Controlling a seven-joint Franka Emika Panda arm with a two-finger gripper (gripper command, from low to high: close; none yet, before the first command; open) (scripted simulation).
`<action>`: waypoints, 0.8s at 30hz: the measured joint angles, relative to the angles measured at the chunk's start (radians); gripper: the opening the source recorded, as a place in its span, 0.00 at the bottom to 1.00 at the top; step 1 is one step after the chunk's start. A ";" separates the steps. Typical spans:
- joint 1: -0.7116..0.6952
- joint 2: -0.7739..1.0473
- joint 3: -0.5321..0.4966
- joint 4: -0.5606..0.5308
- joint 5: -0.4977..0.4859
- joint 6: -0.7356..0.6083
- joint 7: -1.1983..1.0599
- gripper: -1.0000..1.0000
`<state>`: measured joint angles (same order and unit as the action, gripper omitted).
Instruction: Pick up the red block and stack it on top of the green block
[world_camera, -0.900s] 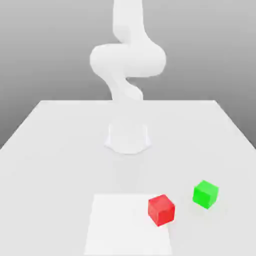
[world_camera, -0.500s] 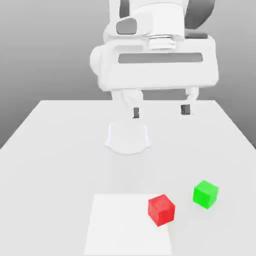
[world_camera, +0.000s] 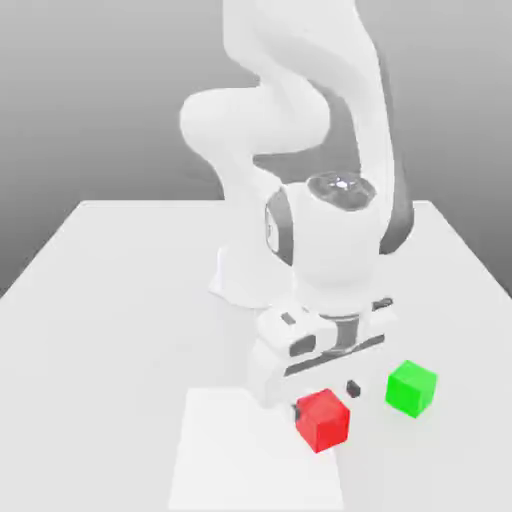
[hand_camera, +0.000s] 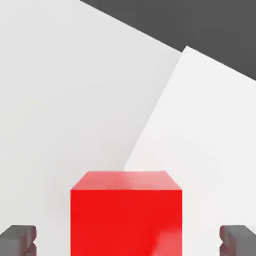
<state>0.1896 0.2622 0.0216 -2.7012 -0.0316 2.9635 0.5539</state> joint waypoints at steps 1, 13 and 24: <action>0.000 0.000 0.000 0.000 0.000 0.000 0.000 0.00; -0.005 -0.194 0.015 -0.029 0.024 -0.166 -0.015 0.00; 0.251 -0.267 0.160 -0.070 0.029 -0.197 0.261 0.00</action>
<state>0.4406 -0.0045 0.1817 -2.7707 -0.0025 2.7664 0.8149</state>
